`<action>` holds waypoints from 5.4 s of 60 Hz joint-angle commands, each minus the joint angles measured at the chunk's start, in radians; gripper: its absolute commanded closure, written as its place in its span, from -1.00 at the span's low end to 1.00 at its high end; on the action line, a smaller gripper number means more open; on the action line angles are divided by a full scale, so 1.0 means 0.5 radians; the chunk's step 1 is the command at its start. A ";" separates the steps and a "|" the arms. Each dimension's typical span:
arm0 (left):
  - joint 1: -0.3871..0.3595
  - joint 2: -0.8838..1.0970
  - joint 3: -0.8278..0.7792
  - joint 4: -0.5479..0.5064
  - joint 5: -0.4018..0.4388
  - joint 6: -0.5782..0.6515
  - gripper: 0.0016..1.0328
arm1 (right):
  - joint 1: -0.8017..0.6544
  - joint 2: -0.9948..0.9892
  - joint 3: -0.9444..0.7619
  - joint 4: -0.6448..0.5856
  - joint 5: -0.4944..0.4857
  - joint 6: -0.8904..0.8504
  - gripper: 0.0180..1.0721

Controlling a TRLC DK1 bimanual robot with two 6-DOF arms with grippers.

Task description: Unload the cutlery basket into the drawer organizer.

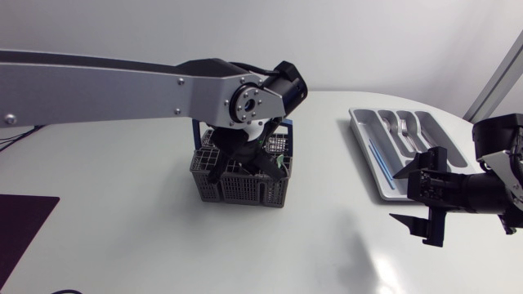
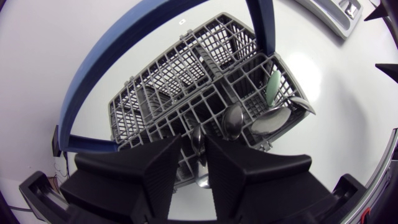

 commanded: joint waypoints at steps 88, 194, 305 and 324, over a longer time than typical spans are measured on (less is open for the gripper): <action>-0.111 -0.448 -0.352 0.345 -0.410 0.203 0.92 | 0.489 -0.243 -0.115 -0.074 0.200 0.398 -0.91; 0.144 -1.123 -0.656 0.422 0.781 -0.193 0.92 | 1.241 -0.197 0.478 -0.037 -0.180 1.748 -0.64; 0.174 -0.945 -0.355 0.284 1.177 -0.334 0.62 | 1.511 0.487 0.898 -0.077 -0.226 1.984 0.89; 0.309 -0.939 -0.230 0.140 1.269 -0.361 -0.79 | 1.474 0.472 0.876 -0.138 -0.263 1.941 0.89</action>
